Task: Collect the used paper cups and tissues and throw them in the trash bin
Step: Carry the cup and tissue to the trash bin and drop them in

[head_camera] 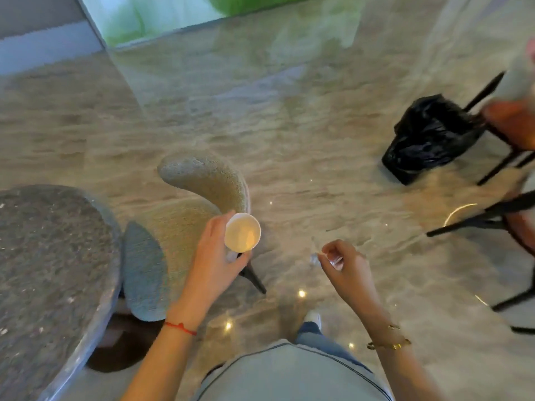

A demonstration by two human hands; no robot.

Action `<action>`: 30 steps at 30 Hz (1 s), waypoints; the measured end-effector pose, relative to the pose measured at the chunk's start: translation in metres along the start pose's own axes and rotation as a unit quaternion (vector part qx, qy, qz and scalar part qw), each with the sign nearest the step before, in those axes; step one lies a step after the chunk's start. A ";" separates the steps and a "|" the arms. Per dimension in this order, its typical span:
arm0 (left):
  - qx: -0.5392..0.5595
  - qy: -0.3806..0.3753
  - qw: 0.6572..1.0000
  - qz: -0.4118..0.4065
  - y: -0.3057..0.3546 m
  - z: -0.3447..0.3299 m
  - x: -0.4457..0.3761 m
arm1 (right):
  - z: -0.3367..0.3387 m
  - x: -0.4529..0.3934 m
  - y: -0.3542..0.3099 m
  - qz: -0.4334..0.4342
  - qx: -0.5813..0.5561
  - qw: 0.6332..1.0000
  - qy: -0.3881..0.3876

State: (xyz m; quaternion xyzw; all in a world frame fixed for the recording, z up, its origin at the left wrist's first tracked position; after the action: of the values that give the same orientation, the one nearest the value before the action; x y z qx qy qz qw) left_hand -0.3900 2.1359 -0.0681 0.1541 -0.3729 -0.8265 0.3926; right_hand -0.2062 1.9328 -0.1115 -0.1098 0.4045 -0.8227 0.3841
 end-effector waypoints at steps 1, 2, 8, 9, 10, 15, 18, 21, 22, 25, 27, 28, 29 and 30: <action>0.005 -0.009 1.000 -0.012 0.021 -0.020 -0.012 | 0.022 -0.005 0.016 -0.006 0.010 1.000 0.009; 0.008 -0.016 1.000 -0.025 0.041 -0.040 -0.025 | 0.043 -0.011 0.033 -0.013 0.020 1.000 0.017; 0.019 -0.058 0.994 -0.087 0.152 -0.144 -0.088 | 0.154 -0.042 0.121 -0.061 0.047 0.994 0.081; 0.022 -0.067 0.993 -0.093 0.166 -0.158 -0.098 | 0.168 -0.047 0.133 -0.070 0.049 0.992 0.095; 0.023 -0.076 0.992 -0.102 0.180 -0.173 -0.108 | 0.181 -0.051 0.145 -0.080 0.052 0.990 0.108; 0.010 -0.113 0.986 -0.121 0.232 -0.241 -0.166 | 0.227 -0.082 0.203 -0.126 0.055 0.980 0.144; -0.001 -0.131 0.982 -0.139 0.257 -0.285 -0.212 | 0.246 -0.112 0.244 -0.157 0.053 0.974 0.157; -0.001 -0.155 0.975 -0.158 0.287 -0.328 -0.266 | 0.268 -0.155 0.282 -0.168 0.055 0.969 0.174; -0.001 -0.161 0.973 -0.167 0.300 -0.342 -0.285 | 0.277 -0.172 0.294 -0.171 0.057 0.967 0.178; 0.000 -0.170 0.966 -0.193 0.346 -0.378 -0.347 | 0.310 -0.229 0.328 -0.182 0.072 0.962 0.190; -0.006 -0.167 0.962 -0.217 0.380 -0.402 -0.389 | 0.336 -0.270 0.349 -0.181 0.080 0.959 0.201; -0.010 -0.167 0.959 -0.227 0.397 -0.414 -0.409 | 0.349 -0.290 0.360 -0.180 0.084 0.958 0.206; -0.012 -0.168 0.957 -0.235 0.413 -0.425 -0.429 | 0.361 -0.310 0.370 -0.181 0.086 0.956 0.213; -0.014 -0.171 0.955 -0.242 0.429 -0.436 -0.447 | 0.373 -0.328 0.381 -0.187 0.087 0.954 0.219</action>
State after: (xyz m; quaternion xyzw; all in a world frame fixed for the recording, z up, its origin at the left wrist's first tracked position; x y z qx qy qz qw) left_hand 0.3661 2.0841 -0.0634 0.0908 -0.3745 -0.9158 0.1130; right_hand 0.4069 1.8083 -0.1124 0.0338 0.3776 -0.9157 0.1336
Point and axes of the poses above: each hand's wrist, its own x-axis away from the middle knuckle, its own z-axis out of the back of the hand, y = z × x, the point moved 7 cm from there along -x, towards the middle knuckle, and after that the axes turned 10 degrees about z, right-handed, at the moved point
